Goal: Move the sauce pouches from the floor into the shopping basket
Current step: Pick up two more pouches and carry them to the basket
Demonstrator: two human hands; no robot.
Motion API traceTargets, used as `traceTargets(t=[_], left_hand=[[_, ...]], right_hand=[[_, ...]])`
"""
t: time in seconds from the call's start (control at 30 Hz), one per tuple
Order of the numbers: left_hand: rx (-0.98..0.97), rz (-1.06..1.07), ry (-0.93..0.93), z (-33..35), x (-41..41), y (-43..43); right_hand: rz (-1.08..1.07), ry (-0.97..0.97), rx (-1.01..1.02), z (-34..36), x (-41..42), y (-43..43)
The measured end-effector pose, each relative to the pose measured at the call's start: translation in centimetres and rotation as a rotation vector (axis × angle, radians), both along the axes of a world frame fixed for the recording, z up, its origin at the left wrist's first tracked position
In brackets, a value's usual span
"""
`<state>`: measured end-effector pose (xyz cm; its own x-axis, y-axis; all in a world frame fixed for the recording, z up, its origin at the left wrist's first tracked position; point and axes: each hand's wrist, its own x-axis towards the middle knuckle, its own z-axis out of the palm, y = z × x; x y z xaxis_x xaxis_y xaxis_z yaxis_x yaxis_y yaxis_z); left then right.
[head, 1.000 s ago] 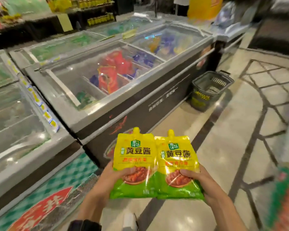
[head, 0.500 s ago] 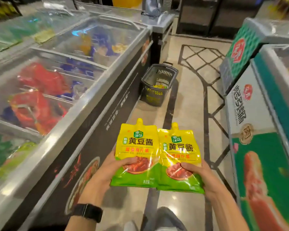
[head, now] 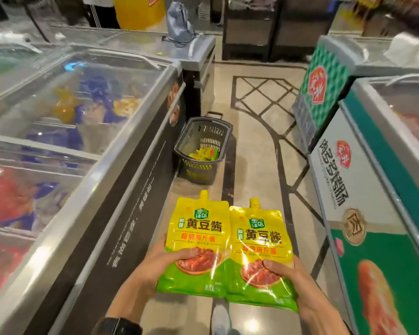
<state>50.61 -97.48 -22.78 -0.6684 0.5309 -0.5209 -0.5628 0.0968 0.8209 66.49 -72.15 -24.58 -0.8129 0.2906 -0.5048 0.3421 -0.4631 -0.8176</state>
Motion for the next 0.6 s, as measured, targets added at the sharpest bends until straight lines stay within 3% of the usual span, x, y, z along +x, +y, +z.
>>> traceTargets(t=[0.23, 0.6], left_hand=[[0.048, -0.02, -0.029, 0.4, -11.4, 6.1], [-0.02, -0.071, -0.047, -3.7, -34.2, 13.2]], right_hand=[[0.061, 0.009, -0.009, 1.0, -12.6, 6.7], [-0.024, -0.108, -0.016, -2.6, -33.0, 13.0]])
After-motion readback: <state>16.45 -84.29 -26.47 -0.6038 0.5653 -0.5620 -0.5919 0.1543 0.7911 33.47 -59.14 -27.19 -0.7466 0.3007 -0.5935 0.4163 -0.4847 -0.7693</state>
